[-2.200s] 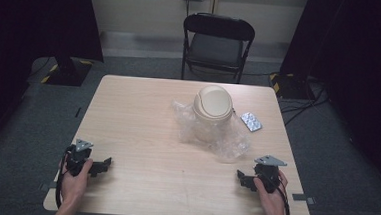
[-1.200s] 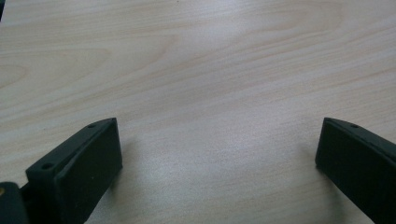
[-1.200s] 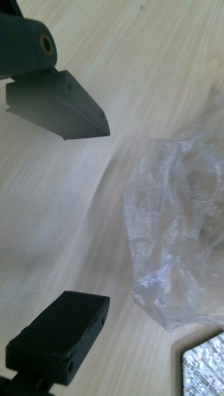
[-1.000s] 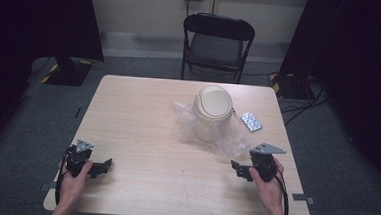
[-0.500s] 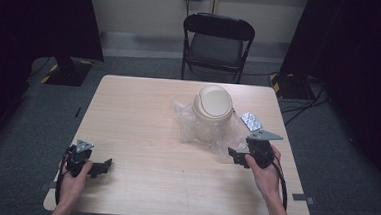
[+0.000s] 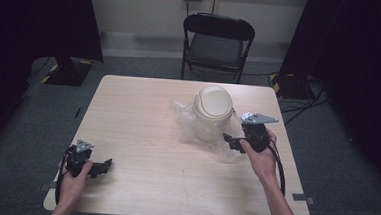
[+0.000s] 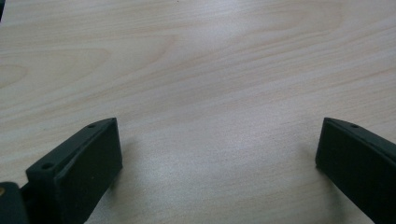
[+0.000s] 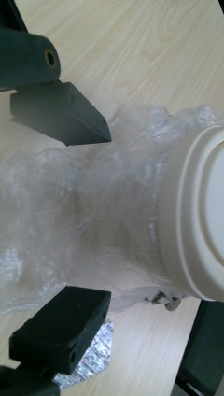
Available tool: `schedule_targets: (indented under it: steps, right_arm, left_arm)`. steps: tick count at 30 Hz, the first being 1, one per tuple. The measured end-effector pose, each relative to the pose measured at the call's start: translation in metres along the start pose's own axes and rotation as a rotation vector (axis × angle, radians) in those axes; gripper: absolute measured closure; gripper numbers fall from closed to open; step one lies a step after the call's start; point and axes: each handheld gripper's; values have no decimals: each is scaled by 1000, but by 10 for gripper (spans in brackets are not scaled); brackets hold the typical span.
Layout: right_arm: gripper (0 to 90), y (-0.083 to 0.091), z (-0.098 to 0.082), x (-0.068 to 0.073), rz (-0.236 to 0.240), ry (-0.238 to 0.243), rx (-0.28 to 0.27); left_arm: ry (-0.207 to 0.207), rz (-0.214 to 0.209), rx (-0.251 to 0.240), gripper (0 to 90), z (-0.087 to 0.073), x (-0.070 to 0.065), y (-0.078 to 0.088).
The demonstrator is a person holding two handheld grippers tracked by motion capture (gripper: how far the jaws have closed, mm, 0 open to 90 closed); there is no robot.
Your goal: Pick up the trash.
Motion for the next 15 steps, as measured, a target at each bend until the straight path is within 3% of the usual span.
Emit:
schedule_targets:
  steps: [15]
  right_arm:
    - [149,-7,44,-13,49,15,-40]
  left_arm:
    - [0,0,0,0,0,0,0]
Point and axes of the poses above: each handheld gripper's, and its own axes: y roughly backward along the jaws, z roughly out of its top, x roughly to its left, and after that the axes turned 8 degrees about z, right-handed
